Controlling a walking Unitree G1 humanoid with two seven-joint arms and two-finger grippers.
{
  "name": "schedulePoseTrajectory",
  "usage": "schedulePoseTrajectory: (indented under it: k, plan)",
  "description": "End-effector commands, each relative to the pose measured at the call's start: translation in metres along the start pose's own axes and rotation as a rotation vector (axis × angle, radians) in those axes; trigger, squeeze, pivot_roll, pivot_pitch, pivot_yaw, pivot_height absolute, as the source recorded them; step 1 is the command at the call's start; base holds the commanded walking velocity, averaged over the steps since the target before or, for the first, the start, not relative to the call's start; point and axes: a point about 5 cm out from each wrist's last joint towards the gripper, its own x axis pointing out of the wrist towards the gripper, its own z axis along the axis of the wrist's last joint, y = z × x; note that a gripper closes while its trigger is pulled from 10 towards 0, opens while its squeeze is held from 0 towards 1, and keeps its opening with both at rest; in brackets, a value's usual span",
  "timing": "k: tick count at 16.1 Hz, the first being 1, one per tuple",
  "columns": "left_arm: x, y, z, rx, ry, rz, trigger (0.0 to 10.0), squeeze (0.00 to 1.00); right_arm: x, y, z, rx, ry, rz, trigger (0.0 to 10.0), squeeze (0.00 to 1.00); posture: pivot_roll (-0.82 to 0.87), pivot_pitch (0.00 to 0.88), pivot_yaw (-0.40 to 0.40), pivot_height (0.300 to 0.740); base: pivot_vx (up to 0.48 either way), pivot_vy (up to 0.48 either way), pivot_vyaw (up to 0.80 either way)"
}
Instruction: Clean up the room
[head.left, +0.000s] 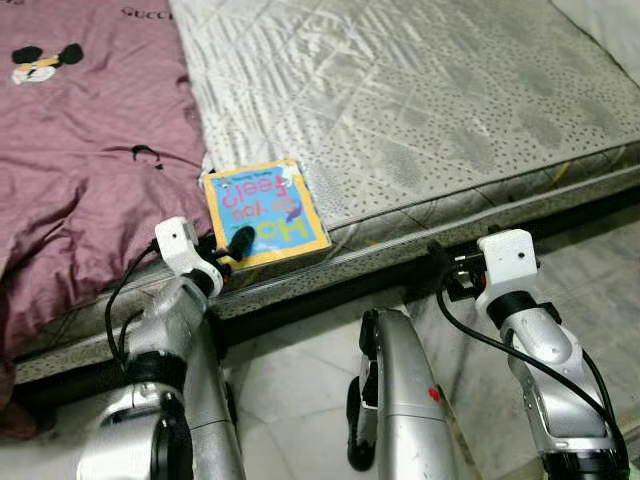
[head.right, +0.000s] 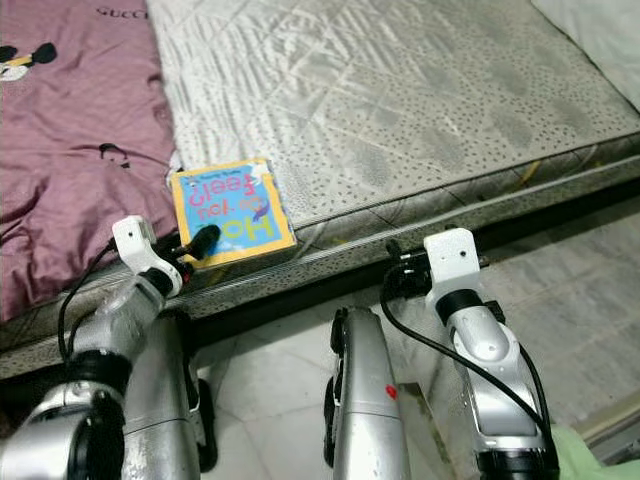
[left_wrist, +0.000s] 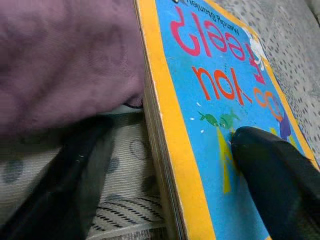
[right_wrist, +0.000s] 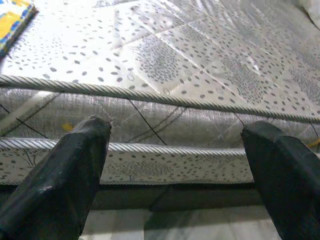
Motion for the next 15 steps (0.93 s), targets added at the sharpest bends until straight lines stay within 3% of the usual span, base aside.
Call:
schedulePoseTrajectory:
  k: [1, 2, 3, 4, 10, 15]
  plan:
    - [-0.002, -0.006, -0.046, -0.061, 0.213, -0.024, 0.1, 0.00, -0.001, -0.002, 0.001, -0.004, 0.001, -0.006, 10.0, 0.00, -0.25, 0.275, -0.078, 0.505, 0.000, 0.000, 0.00]
    - [0.000, -0.008, -0.042, -0.078, 0.201, -0.036, 0.0, 0.00, 0.000, -0.002, 0.001, -0.004, 0.000, -0.007, 10.0, 0.00, -0.24, 0.272, -0.079, 0.505, 0.000, 0.000, 0.00]
    - [0.002, -0.012, -0.037, -0.104, 0.178, -0.065, 9.1, 0.00, 0.002, -0.001, 0.001, -0.004, -0.001, -0.007, 10.0, 0.00, -0.24, 0.270, -0.079, 0.505, 0.000, 0.000, 0.00]
    - [0.004, -0.015, -0.033, -0.155, 0.176, -0.094, 10.0, 0.00, 0.003, 0.000, 0.002, -0.002, -0.004, -0.006, 10.0, 0.00, -0.24, 0.267, -0.078, 0.505, 0.000, 0.000, 0.00]
    - [0.013, -0.030, -0.034, -0.332, 0.229, -0.162, 10.0, 0.00, 0.008, 0.001, 0.005, -0.002, -0.017, -0.007, 10.0, 0.00, -0.24, 0.253, -0.077, 0.505, 0.000, 0.000, 0.00]
    - [0.014, -0.029, -0.040, -0.348, 0.288, -0.131, 10.0, 0.00, 0.011, 0.000, 0.008, -0.009, -0.028, -0.006, 10.0, 0.00, -0.25, 0.245, -0.077, 0.505, 0.000, 0.000, 0.00]
